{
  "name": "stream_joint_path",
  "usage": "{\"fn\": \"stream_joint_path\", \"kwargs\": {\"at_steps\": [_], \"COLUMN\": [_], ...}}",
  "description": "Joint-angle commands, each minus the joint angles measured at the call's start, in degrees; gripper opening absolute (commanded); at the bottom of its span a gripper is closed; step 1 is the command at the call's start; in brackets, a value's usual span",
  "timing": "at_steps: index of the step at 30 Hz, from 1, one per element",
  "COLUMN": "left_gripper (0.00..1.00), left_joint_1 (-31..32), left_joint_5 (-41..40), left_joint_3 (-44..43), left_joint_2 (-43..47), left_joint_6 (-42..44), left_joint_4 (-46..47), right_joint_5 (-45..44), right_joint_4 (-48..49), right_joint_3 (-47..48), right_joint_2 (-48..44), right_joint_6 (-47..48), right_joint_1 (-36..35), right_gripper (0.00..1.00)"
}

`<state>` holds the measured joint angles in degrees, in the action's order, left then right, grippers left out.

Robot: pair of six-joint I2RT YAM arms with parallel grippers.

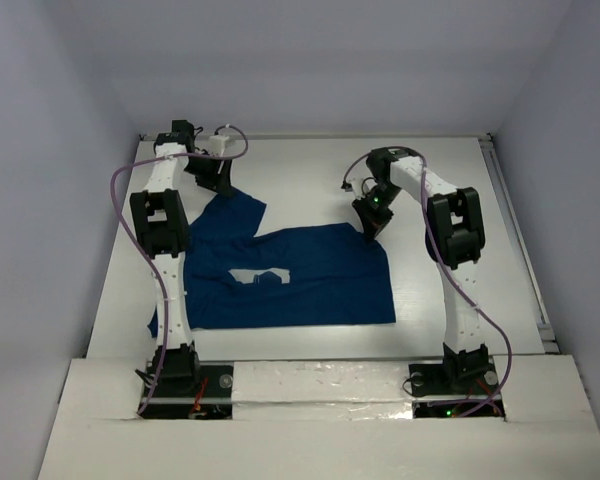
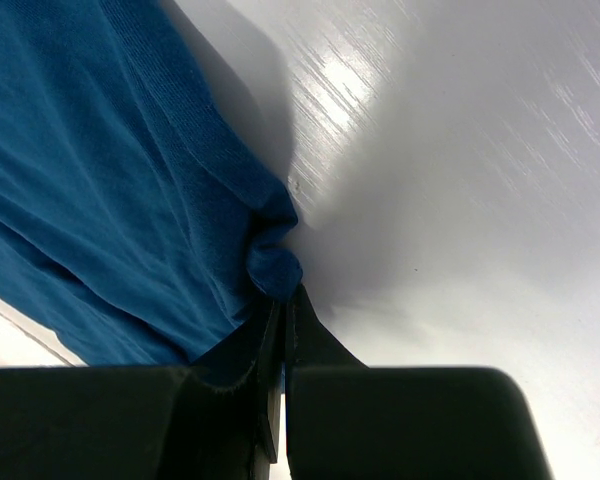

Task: Fold and stack the t-shirts
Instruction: Grap the side of the flattened tshirt furthest away from the robot with both arms

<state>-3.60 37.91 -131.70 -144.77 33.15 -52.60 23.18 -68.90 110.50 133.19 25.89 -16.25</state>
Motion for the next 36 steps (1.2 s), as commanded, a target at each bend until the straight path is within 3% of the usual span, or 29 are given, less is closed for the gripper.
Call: {"fn": "stream_joint_path", "kwargs": {"at_steps": [1,6,8,12,13,17,28,36], "left_gripper": [0.42,0.26,0.13,0.06,0.0,0.0,0.0,0.0], "left_joint_1": [-0.27,-0.27,-0.27,-0.27,-0.27,-0.27,-0.27,-0.27], "left_joint_5": [1.55,1.64,1.46,1.46,1.38,-0.29,-1.96,-3.19], "left_joint_3": [0.48,2.14,2.93,4.08,4.43,7.5,6.55,1.89], "left_joint_2": [-0.43,0.28,1.33,3.26,4.4,8.09,12.58,11.09], "left_joint_6": [-0.36,-1.76,-1.94,-3.0,-3.17,-6.33,-12.13,-14.07], "left_joint_4": [-0.06,2.5,3.99,6.19,6.71,13.83,22.35,22.45], "right_joint_5": [1.08,-0.24,-1.2,-4.45,-6.02,-9.46,-17.03,-17.64], "right_joint_4": [2.02,4.12,4.92,7.46,8.08,9.84,13.1,12.48], "right_joint_3": [-1.42,-3.18,-3.71,-4.41,-4.41,-4.33,-2.31,2.52], "right_joint_2": [-3.72,-3.99,-4.42,-5.65,-5.83,-6.62,-7.86,-5.13], "right_joint_6": [-0.4,-1.01,-1.63,-2.69,-2.86,-4.44,-6.47,-6.47], "right_joint_1": [-0.62,-0.62,-0.62,-0.62,-0.62,-0.62,-0.62,1.04], "right_gripper": [0.0,0.0,0.0,0.0,0.0,0.0,0.0,0.0]}}
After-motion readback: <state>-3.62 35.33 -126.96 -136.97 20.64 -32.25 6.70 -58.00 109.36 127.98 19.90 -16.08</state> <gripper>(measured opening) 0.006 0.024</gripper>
